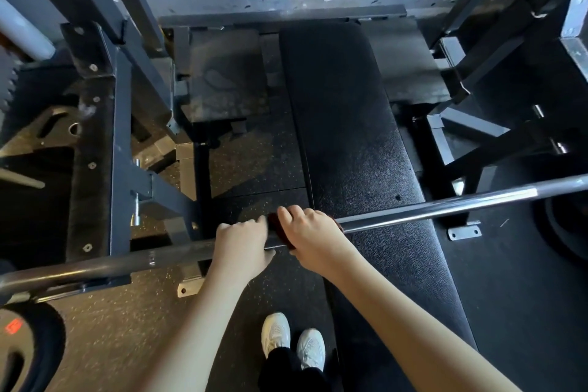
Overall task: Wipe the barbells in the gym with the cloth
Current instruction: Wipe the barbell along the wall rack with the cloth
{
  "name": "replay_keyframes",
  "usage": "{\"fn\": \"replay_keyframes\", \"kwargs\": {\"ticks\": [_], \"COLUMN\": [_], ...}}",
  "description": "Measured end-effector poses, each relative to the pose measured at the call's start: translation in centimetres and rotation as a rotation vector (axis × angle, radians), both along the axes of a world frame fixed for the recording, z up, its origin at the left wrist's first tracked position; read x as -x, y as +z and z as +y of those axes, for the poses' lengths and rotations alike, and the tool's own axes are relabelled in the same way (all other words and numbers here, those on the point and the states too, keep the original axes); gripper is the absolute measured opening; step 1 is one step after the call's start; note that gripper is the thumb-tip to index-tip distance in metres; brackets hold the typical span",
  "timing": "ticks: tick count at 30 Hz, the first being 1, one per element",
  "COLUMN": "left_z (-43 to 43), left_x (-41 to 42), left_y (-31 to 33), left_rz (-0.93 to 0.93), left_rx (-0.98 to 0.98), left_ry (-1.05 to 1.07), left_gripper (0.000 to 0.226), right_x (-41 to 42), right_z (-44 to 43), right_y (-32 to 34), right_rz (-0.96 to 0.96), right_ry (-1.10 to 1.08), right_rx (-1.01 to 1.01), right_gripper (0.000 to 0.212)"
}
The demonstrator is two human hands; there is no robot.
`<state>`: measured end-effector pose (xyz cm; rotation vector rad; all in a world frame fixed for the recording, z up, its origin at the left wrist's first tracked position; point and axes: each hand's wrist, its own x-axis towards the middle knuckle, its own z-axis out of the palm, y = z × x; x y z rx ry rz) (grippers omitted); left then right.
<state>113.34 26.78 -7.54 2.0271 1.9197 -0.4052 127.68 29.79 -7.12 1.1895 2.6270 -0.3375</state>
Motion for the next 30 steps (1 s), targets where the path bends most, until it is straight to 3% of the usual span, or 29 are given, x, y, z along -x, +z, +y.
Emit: {"fn": "replay_keyframes", "kwargs": {"ticks": [4,9,15,24,30], "left_z": [-0.1,0.6,0.6,0.4,0.2], "left_x": [-0.1,0.1,0.0,-0.5,-0.4], "left_y": [-0.2,-0.6,-1.1,-1.0,-1.5], "left_rz": [-0.009,-0.057,-0.068,-0.019,-0.031], "left_rx": [0.025,0.155,0.049,0.049,-0.003], "left_ry": [0.014,0.046,0.028,0.048,0.056], "left_gripper": [0.047,0.071,0.039,0.051,0.054], "right_x": [-0.3,-0.7,0.6,-0.5,-1.4], "right_z": [-0.1,-1.4,1.2,0.7,0.5], "right_y": [-0.4,-1.5,0.6,-0.7,-0.9], "right_rz": [0.053,0.149,-0.027,0.083,0.096], "right_ry": [-0.052,-0.165,-0.141,-0.175,-0.168], "right_rx": [0.012,-0.052,0.131,0.097,0.049], "right_gripper": [0.061,0.069,0.057,0.042,0.043]}}
